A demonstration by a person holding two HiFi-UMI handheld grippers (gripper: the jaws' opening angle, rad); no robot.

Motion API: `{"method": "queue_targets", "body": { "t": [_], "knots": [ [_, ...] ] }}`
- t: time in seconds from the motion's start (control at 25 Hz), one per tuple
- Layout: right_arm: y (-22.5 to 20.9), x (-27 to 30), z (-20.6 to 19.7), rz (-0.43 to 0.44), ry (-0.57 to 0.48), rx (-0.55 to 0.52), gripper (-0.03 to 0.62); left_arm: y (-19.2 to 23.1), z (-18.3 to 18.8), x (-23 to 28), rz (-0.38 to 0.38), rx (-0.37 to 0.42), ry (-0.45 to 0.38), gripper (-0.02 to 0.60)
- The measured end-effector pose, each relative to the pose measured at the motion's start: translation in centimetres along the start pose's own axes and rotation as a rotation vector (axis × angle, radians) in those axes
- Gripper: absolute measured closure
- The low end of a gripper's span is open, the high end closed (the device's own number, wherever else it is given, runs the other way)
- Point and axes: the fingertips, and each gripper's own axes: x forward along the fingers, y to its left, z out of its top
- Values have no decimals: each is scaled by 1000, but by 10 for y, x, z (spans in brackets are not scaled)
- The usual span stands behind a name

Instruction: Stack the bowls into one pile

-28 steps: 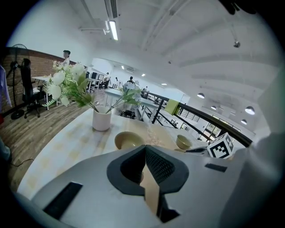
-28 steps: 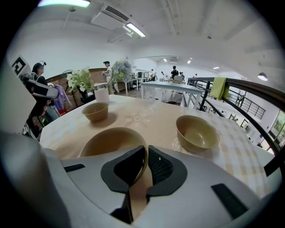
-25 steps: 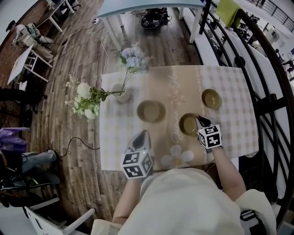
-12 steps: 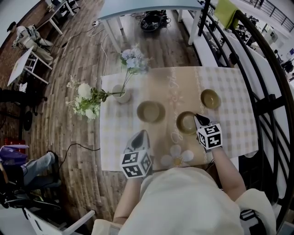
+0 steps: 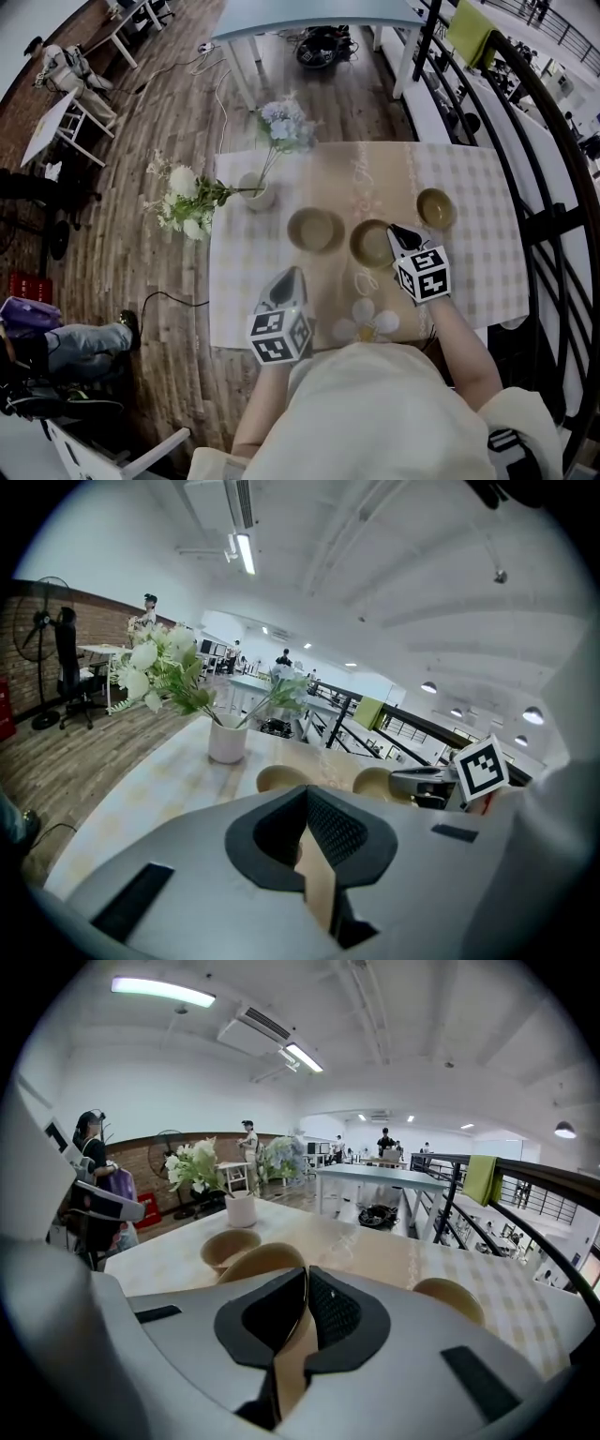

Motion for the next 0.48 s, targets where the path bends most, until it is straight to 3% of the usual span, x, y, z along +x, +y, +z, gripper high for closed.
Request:
{"method": "queue_targets", "body": {
  "t": [0.48],
  "knots": [
    [50,35,42,114,-55,-62,582,22,-2,-6,45,-19,-2,577]
  ]
}}
